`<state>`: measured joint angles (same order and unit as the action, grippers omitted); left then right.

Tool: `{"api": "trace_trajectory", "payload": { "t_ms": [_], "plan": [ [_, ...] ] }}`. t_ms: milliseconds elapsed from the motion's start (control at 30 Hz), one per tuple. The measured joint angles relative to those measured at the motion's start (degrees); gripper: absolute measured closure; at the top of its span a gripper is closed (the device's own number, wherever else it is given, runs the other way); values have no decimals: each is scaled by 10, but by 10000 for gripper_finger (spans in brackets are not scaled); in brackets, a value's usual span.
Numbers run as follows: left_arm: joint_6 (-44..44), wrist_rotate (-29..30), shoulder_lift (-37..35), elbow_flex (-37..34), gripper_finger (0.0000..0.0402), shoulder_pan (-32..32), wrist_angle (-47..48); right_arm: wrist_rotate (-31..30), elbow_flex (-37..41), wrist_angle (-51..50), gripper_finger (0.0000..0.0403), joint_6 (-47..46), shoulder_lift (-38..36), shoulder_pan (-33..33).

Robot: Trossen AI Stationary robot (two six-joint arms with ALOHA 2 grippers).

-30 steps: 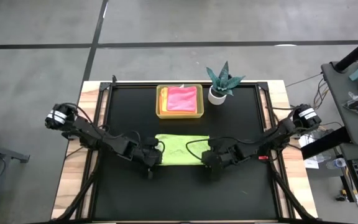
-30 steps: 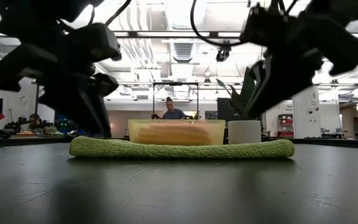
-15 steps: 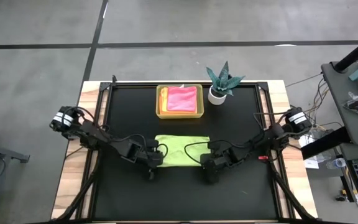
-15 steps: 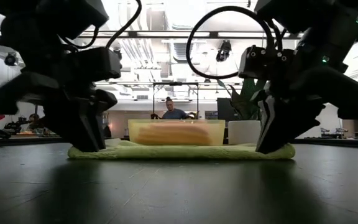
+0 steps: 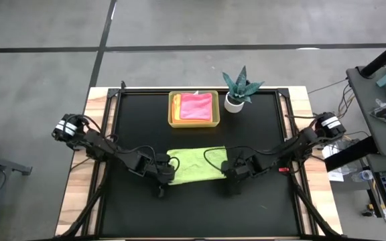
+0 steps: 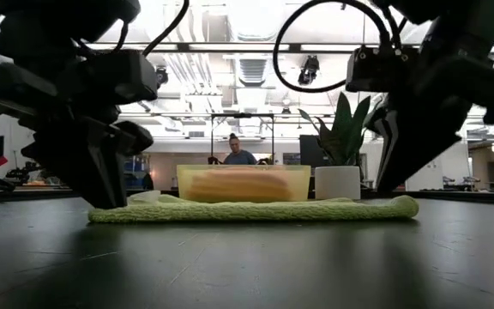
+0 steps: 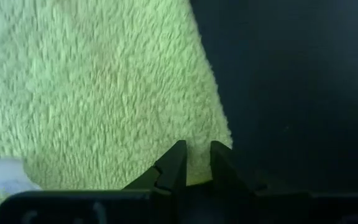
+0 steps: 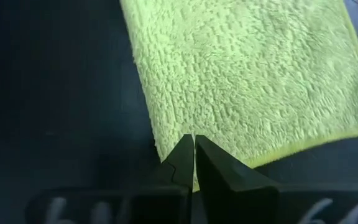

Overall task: Fold microfiber towels
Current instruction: Fold the green microfiber cloth

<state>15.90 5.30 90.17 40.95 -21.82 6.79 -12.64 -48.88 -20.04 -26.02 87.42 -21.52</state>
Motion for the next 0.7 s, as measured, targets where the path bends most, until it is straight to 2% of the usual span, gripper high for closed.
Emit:
{"api": "trace_trajectory", "payload": {
  "t_ms": [133,333,600,700],
  "plan": [
    [-25,2,0,9,344,0,-2,37,0,-19,374,-76,-26,14],
    [-43,27,-1,14,344,0,-3,71,0,-72,315,-196,-51,46],
    [-43,29,-1,10,344,-4,-2,66,0,-88,230,-106,-56,52],
    [-43,30,-1,12,344,-5,-3,44,0,-89,213,-183,-56,60]
  ]
}}
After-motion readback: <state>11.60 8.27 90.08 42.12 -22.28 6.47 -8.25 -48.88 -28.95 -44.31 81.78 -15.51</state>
